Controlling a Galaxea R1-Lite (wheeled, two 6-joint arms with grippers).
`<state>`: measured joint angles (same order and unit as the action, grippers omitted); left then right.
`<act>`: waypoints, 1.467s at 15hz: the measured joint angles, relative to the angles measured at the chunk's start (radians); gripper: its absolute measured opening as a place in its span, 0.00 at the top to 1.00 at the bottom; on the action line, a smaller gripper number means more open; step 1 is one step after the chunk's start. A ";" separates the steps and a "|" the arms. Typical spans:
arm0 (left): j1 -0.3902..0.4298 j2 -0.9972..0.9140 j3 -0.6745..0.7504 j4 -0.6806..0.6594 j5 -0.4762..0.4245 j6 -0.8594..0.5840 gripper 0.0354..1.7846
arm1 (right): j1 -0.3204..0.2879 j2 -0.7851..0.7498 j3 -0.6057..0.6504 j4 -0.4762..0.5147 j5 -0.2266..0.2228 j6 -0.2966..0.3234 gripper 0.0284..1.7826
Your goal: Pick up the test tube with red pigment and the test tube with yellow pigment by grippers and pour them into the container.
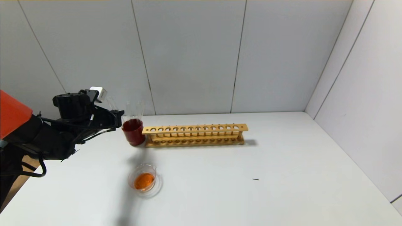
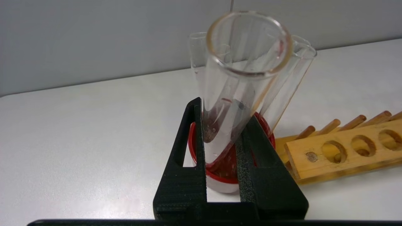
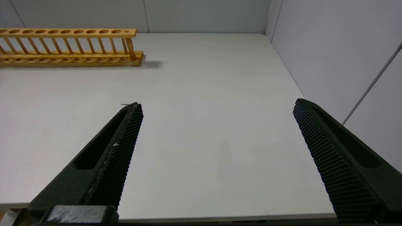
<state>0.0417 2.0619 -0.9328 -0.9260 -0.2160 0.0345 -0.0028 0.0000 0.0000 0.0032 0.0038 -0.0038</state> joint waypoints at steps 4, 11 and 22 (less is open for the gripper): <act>-0.013 0.037 -0.007 -0.026 -0.001 0.001 0.84 | 0.000 0.000 0.000 0.000 0.000 0.000 0.02; -0.042 0.053 -0.013 -0.026 -0.003 0.002 0.80 | 0.000 0.000 0.000 0.000 0.000 0.000 0.02; -0.050 -0.017 -0.101 0.064 -0.001 0.003 0.04 | 0.000 0.000 0.000 0.000 0.000 0.000 0.02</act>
<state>-0.0081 2.0445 -1.0338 -0.8619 -0.2174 0.0379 -0.0023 0.0000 0.0000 0.0032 0.0043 -0.0043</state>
